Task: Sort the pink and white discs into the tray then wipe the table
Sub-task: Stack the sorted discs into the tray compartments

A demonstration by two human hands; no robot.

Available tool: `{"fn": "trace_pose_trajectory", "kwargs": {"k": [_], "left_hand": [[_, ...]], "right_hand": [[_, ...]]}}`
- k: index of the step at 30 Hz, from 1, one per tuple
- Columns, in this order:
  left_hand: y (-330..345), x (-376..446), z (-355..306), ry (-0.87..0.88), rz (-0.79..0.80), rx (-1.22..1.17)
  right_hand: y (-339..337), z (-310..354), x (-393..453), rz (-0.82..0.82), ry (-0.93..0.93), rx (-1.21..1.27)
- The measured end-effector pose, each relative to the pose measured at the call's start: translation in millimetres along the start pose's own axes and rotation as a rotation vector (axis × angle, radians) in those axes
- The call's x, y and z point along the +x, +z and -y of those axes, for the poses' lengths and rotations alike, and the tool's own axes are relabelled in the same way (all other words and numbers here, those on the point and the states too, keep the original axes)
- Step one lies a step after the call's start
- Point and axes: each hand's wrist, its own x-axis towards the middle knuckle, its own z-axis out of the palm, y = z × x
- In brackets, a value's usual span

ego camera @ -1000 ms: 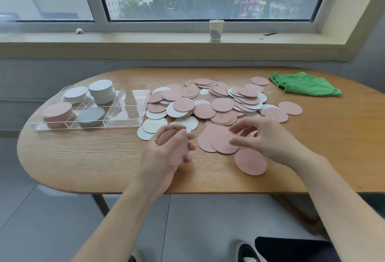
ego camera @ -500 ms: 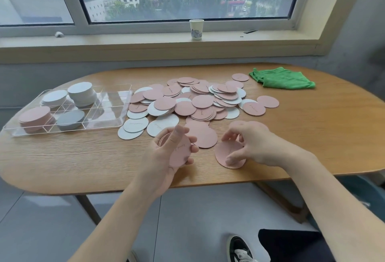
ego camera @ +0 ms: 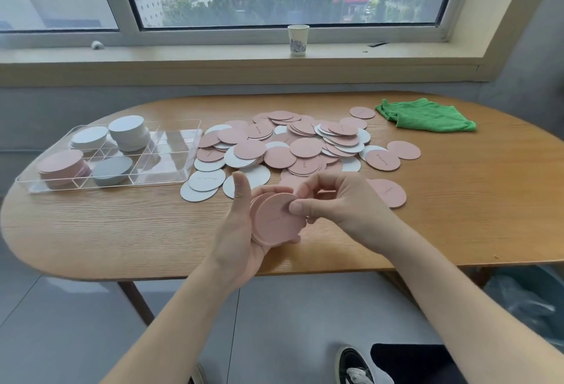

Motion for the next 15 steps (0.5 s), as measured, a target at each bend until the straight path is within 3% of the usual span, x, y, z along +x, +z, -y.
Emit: {"fn": "trace_pose_trajectory", "kwargs": {"k": [6,12,15], "left_hand": [[-4.0,1.2,0.0,-0.008,0.048,-0.013],[-9.3,-2.5,-2.2,0.003,0.025,0.014],[-15.1,-4.2,-4.3,0.019,-0.001,0.014]], "right_hand": [[18.1,-7.8,7.6,-0.143,-0.046,-0.237],[-6.9,-17.8,19.1,-0.326,-0.043,-0.503],[-18.7,-22.9,25.1,-0.311,0.034,-0.681]]}}
